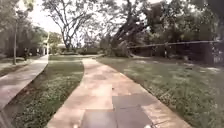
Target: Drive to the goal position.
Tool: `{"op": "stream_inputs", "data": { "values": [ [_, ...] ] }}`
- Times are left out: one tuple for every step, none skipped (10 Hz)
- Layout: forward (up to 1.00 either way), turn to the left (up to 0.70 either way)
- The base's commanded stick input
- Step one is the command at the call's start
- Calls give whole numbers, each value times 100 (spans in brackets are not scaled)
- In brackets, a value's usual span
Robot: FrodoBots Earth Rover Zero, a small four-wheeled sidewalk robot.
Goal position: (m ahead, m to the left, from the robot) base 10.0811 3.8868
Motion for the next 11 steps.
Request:
{"op": "stream_inputs", "data": {
  "values": [
    [100,0],
    [100,0],
    [100,0],
    [100,0],
    [100,0],
    [100,0],
    [100,0],
    [100,0],
    [100,0],
    [100,0],
    [100,0]
  ]
}}
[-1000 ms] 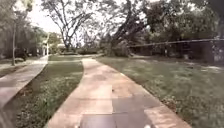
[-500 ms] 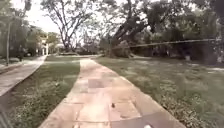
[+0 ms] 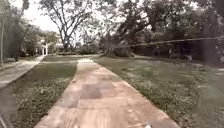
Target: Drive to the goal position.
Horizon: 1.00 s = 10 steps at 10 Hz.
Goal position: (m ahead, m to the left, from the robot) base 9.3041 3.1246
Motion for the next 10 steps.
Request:
{"op": "stream_inputs", "data": {
  "values": [
    [100,0],
    [100,0],
    [100,0],
    [100,0],
    [100,0],
    [100,0],
    [100,0],
    [100,0],
    [100,40],
    [100,40]
  ]
}}
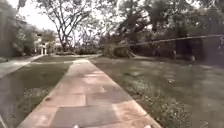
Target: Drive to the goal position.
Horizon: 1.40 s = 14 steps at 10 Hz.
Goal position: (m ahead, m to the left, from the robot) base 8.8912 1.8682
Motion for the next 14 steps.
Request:
{"op": "stream_inputs", "data": {
  "values": [
    [100,40],
    [100,40],
    [100,40],
    [100,40],
    [100,0],
    [100,0],
    [100,0],
    [100,0],
    [100,0],
    [100,0],
    [100,0],
    [100,0],
    [100,0],
    [100,0]
  ]
}}
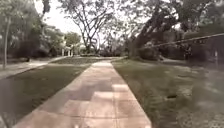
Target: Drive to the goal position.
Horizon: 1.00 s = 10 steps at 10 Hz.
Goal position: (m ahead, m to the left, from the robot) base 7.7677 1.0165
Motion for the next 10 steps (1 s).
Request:
{"op": "stream_inputs", "data": {
  "values": [
    [100,0],
    [100,0],
    [100,0],
    [100,29],
    [100,40],
    [100,40],
    [100,40],
    [100,40],
    [100,33],
    [100,11]
  ]
}}
